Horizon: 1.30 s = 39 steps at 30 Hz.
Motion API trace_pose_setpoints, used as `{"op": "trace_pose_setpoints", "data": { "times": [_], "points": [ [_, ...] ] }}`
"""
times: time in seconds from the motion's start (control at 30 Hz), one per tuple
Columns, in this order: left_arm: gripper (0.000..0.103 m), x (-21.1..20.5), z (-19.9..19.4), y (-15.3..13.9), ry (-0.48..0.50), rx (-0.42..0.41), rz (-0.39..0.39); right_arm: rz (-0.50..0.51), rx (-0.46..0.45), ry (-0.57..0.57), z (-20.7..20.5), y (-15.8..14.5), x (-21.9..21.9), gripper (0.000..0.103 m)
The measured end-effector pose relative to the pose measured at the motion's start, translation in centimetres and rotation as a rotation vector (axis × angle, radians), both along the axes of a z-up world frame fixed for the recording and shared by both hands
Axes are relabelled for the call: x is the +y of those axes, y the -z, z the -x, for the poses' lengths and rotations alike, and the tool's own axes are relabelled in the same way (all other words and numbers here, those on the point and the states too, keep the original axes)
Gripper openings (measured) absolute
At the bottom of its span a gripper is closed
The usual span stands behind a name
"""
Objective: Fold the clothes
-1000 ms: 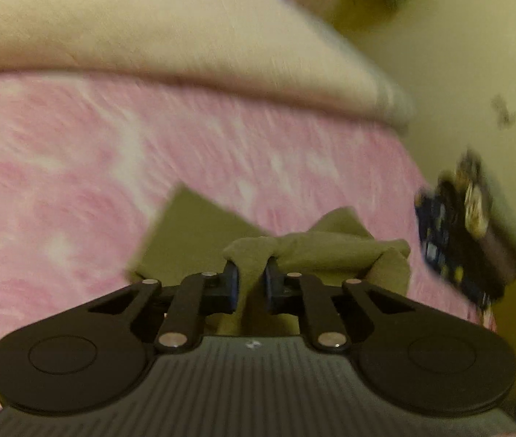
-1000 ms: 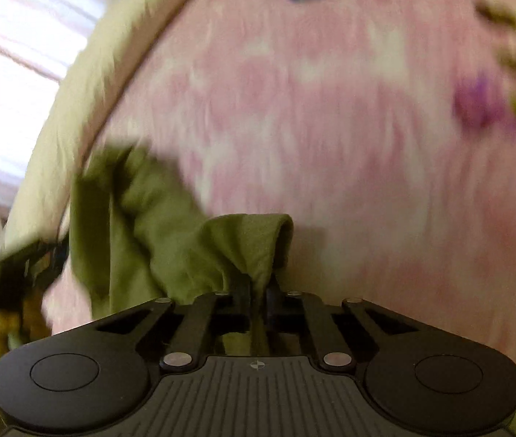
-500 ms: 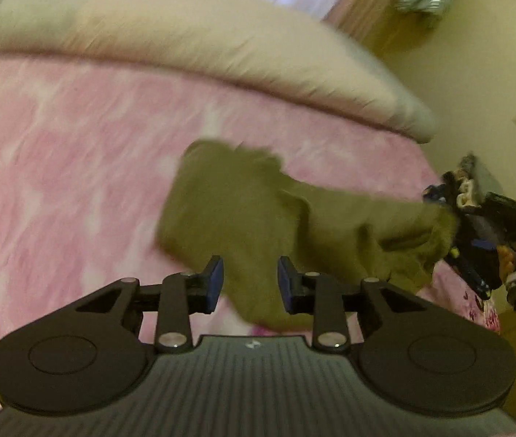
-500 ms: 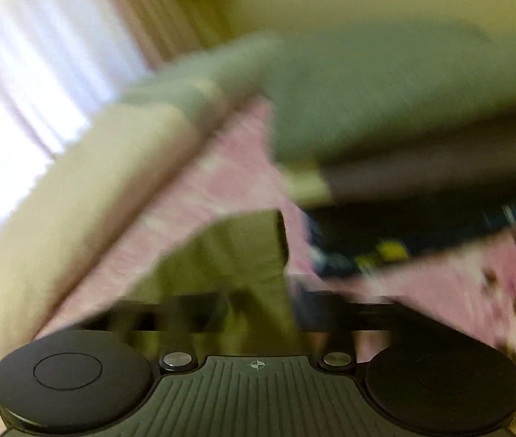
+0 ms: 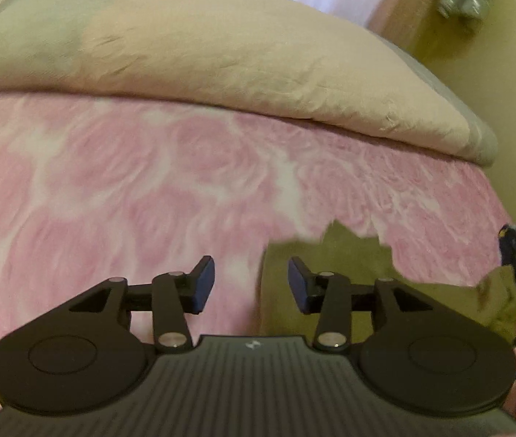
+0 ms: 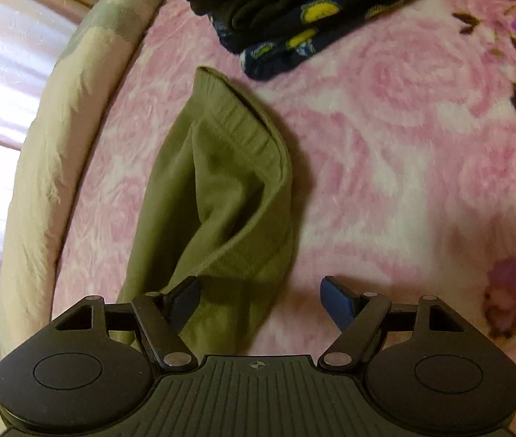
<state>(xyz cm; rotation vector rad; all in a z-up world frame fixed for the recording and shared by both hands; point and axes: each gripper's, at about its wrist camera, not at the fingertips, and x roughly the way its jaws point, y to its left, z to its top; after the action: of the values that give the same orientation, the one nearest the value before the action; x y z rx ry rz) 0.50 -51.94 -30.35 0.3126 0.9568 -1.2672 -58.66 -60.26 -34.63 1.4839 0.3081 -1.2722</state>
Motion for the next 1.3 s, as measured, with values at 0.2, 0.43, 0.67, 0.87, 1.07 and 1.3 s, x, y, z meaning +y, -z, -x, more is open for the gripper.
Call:
{"op": "trace_pose_setpoints", "data": {
  "times": [0.2, 0.43, 0.67, 0.87, 1.07, 1.3],
  "points": [
    [0.042, -7.9, -0.5, 2.1, 0.198, -0.006, -0.048, -0.002, -0.002, 0.003, -0.4, 0.2, -1.3, 0.076],
    [0.049, -12.9, 4.8, 4.2, 0.675, 0.071, -0.126, -0.004, 0.014, 0.022, -1.1, 0.5, -1.5, 0.076],
    [0.008, -10.1, 5.4, 3.7, 0.626, 0.029, -0.109, -0.013, 0.026, 0.033, -1.4, 0.1, -1.3, 0.077],
    [0.008, 2.2, -2.2, -7.3, 0.007, -0.058, 0.078, -0.017, 0.038, 0.013, -2.1, -0.4, -1.2, 0.076],
    [0.015, 10.8, -9.3, -13.6, -0.508, -0.222, 0.054, 0.044, 0.059, -0.064, -3.7, -1.8, -0.4, 0.076],
    [0.023, 15.4, -7.1, -7.9, -0.559, -0.195, -0.143, 0.188, 0.271, -0.293, -9.8, -4.2, 2.9, 0.077]
  ]
}}
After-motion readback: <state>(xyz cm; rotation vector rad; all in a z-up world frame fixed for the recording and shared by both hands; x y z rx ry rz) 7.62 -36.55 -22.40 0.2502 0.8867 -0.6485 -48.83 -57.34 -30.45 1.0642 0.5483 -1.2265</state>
